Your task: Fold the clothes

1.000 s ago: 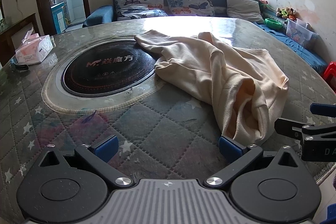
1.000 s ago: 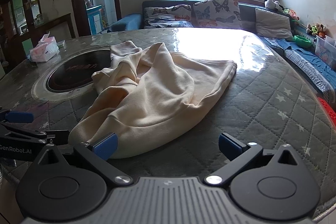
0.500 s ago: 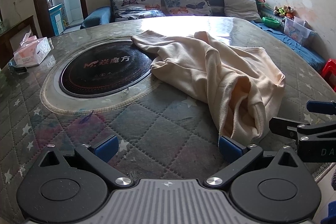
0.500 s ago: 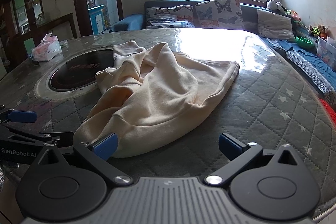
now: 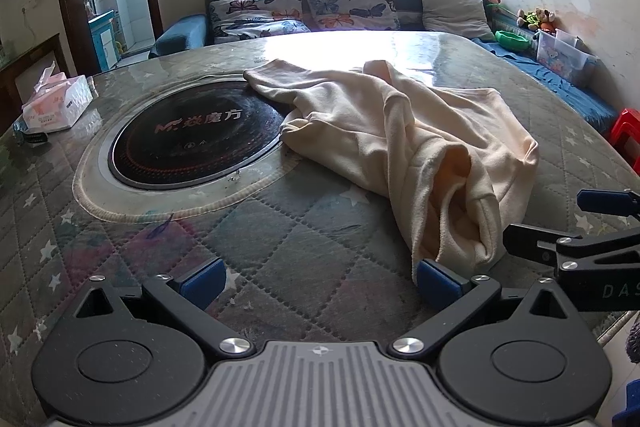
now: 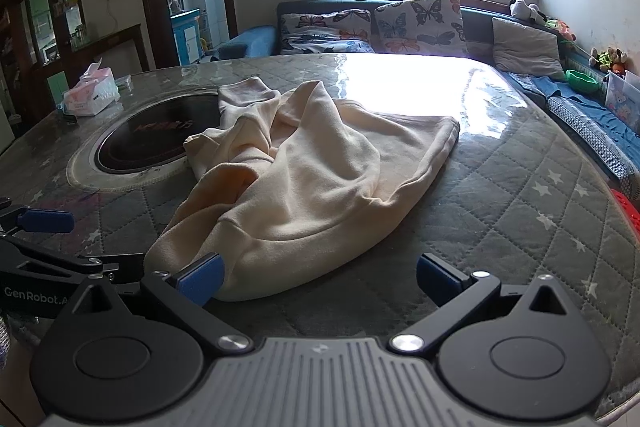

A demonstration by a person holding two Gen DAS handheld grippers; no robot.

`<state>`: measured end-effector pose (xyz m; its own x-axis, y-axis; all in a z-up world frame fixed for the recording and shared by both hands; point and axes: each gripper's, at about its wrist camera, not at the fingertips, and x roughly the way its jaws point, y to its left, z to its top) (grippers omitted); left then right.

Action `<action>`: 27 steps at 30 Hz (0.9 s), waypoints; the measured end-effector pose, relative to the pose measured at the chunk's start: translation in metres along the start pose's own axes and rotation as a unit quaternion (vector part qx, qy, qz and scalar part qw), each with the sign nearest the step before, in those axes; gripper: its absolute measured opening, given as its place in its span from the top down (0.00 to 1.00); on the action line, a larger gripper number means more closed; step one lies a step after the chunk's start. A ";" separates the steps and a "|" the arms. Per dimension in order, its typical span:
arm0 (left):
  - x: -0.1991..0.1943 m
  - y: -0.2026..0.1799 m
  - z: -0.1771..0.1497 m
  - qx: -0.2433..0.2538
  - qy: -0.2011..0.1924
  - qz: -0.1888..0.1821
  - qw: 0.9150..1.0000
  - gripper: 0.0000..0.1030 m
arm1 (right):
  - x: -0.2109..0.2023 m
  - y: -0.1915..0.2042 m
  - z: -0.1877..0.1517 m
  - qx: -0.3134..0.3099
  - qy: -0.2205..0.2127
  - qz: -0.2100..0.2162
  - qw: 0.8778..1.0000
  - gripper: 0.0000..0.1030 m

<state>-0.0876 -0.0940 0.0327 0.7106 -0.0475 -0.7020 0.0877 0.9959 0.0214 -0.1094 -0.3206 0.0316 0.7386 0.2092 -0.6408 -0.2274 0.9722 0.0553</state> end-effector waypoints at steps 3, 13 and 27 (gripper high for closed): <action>0.001 0.000 0.001 0.002 -0.001 0.000 1.000 0.00 | 0.000 0.000 0.000 -0.001 0.000 0.002 1.000 0.00; 0.003 -0.002 0.010 0.014 -0.010 0.002 1.000 0.00 | 0.003 -0.002 0.004 0.002 -0.003 0.011 1.000 0.00; 0.017 0.000 0.043 0.034 -0.028 -0.002 0.999 0.00 | 0.019 -0.016 0.023 -0.005 -0.006 0.017 1.000 0.00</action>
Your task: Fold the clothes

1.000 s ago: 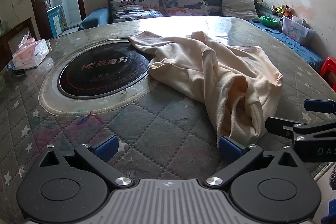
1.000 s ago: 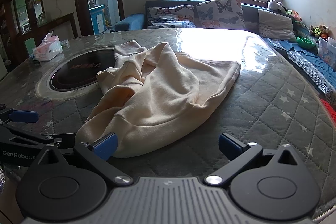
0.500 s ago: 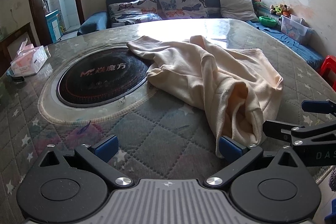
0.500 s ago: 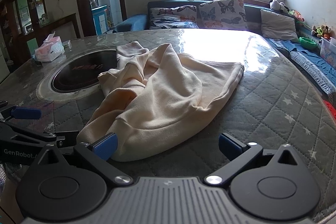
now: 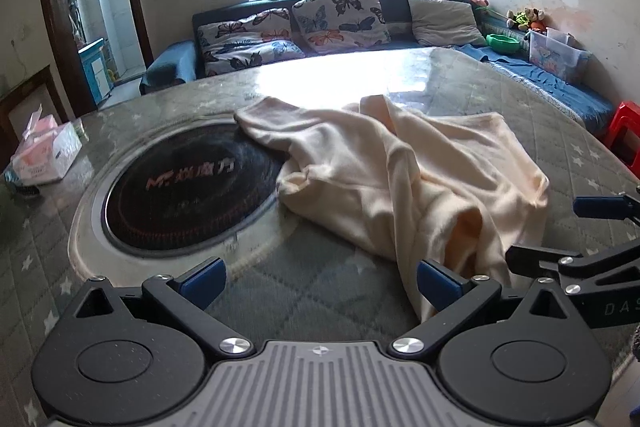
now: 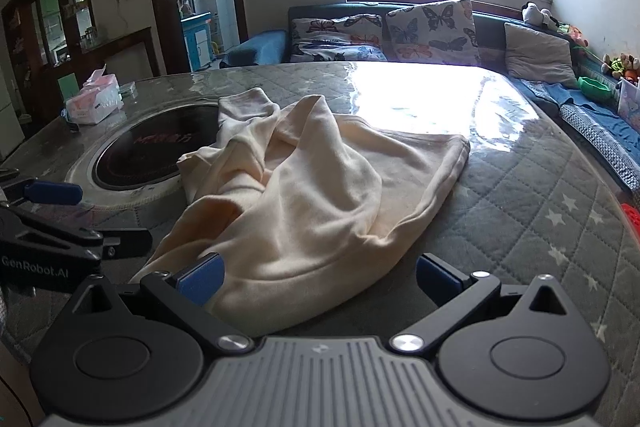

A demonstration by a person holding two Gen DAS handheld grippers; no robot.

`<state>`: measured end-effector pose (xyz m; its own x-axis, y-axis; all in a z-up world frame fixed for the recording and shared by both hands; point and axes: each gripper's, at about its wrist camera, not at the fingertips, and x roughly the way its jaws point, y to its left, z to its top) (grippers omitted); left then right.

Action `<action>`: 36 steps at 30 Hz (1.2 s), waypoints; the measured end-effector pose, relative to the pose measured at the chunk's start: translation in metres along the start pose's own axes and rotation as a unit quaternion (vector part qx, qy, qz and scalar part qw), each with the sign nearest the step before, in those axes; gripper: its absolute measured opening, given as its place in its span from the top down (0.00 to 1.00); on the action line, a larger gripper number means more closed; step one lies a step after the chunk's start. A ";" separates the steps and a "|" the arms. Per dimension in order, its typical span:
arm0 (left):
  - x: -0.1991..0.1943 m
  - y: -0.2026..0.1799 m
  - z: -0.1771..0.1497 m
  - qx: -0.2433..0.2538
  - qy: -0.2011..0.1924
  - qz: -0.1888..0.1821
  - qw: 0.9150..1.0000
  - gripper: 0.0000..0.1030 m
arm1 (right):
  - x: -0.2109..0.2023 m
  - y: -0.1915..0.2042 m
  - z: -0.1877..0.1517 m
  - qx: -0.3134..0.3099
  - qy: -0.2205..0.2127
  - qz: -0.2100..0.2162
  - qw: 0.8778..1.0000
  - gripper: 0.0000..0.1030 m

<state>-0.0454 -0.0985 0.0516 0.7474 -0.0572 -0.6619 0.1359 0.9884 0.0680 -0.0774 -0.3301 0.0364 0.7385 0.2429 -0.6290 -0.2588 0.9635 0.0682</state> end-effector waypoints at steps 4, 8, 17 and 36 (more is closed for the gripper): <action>0.008 0.003 0.017 -0.002 -0.008 -0.014 1.000 0.00 | 0.007 -0.011 0.008 0.004 0.002 -0.002 1.000 0.00; 0.017 0.001 0.036 0.004 -0.027 -0.026 0.999 0.02 | 0.013 -0.017 0.018 0.001 0.001 -0.004 1.000 0.00; 0.056 -0.005 0.070 -0.003 -0.027 -0.062 0.998 0.19 | 0.034 -0.033 0.045 -0.002 0.002 -0.009 1.000 0.03; 0.097 0.012 0.070 -0.008 0.021 -0.103 0.994 0.95 | 0.105 -0.032 0.105 -0.023 0.024 0.047 0.998 0.32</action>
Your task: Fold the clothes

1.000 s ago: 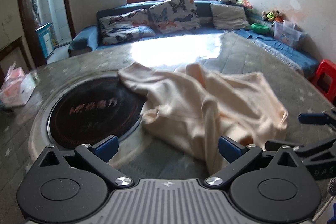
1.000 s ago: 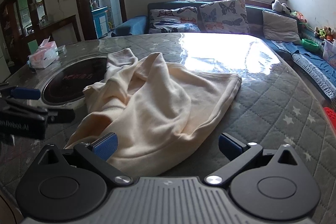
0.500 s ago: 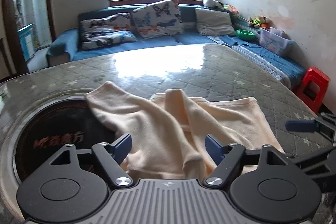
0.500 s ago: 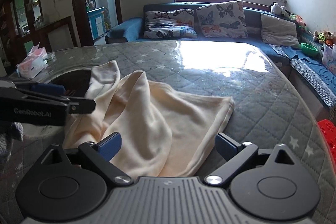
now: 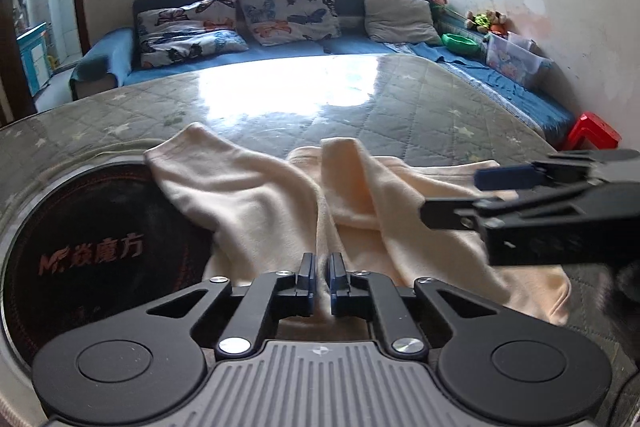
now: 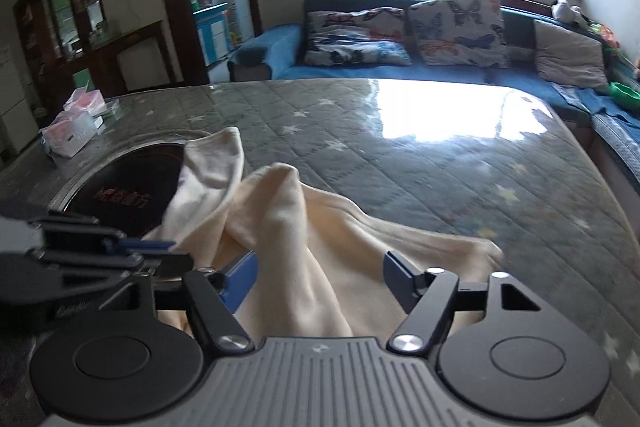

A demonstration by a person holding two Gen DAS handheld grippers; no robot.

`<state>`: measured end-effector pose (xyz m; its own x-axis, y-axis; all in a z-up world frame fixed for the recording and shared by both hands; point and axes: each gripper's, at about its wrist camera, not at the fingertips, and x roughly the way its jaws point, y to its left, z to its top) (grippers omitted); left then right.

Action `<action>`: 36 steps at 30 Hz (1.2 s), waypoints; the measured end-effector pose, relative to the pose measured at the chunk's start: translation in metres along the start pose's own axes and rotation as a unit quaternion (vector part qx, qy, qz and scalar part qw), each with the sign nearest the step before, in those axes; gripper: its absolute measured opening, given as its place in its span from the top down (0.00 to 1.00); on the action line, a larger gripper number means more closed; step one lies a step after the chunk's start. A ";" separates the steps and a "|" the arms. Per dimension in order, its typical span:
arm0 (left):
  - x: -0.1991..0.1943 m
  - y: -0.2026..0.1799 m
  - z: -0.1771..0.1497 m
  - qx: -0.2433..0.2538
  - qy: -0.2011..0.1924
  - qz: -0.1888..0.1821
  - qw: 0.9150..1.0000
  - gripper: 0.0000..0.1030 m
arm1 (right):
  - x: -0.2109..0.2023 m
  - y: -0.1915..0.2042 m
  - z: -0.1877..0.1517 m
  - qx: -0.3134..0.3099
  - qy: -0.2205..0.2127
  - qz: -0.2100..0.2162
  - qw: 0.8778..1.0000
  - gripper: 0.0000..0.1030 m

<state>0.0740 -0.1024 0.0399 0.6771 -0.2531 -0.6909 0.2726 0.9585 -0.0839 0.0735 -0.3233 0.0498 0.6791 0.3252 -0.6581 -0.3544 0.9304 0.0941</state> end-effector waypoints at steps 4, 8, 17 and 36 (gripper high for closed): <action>-0.010 0.012 -0.005 -0.013 -0.006 0.007 1.000 0.96 | 0.023 0.007 0.009 -0.005 0.013 0.019 1.000 0.42; -0.021 0.023 -0.009 -0.030 -0.007 0.010 0.999 0.97 | 0.048 0.011 0.011 -0.001 0.029 0.029 0.999 0.58; -0.018 0.005 0.012 -0.032 -0.015 -0.014 0.999 0.57 | 0.038 0.003 0.006 0.018 0.018 0.022 0.999 0.91; 0.000 -0.022 0.013 -0.010 -0.001 -0.038 0.999 0.47 | -0.128 -0.067 -0.047 0.081 -0.100 -0.135 0.982 0.92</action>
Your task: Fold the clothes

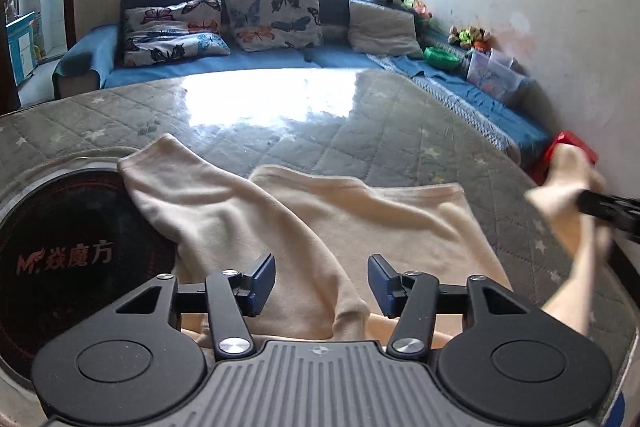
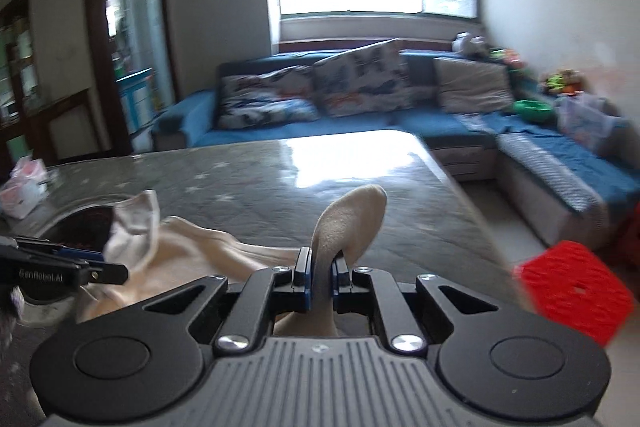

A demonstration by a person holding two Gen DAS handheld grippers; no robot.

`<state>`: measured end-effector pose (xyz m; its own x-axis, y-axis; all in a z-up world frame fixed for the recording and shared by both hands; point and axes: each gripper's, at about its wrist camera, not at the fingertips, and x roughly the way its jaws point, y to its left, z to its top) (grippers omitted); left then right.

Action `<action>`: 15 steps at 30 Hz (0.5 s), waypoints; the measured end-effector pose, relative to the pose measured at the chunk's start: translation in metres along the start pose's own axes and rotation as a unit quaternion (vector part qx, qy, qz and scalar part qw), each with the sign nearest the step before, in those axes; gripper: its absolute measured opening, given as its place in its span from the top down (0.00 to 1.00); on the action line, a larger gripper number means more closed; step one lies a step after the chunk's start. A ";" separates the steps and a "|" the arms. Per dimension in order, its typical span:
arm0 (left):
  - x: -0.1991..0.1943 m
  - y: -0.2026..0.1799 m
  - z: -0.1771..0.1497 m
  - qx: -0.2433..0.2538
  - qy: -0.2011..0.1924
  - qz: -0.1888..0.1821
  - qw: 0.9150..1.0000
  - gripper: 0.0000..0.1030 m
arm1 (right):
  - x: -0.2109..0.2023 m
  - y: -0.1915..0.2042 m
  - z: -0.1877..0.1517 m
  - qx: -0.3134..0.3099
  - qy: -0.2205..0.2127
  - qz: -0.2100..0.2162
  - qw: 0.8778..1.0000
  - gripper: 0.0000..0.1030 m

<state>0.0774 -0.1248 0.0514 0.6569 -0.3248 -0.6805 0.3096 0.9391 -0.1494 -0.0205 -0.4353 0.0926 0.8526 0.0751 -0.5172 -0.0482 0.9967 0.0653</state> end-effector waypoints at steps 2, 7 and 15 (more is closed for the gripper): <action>0.008 -0.005 -0.002 0.008 0.012 0.008 1.000 0.49 | -0.016 -0.014 -0.010 0.012 0.003 -0.018 1.000 0.92; 0.012 -0.002 -0.012 0.008 0.033 0.016 0.999 0.87 | -0.033 -0.033 -0.038 0.036 0.029 -0.047 0.998 0.92; -0.045 0.017 -0.033 0.000 -0.020 0.047 0.999 0.93 | -0.035 -0.056 -0.082 0.086 0.075 -0.075 0.991 0.84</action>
<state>0.0302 -0.0900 0.0560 0.7099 -0.2388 -0.6625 0.2449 0.9657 -0.0857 -0.0903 -0.4915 0.0366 0.7566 -0.0561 -0.6515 0.1722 0.9782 0.1158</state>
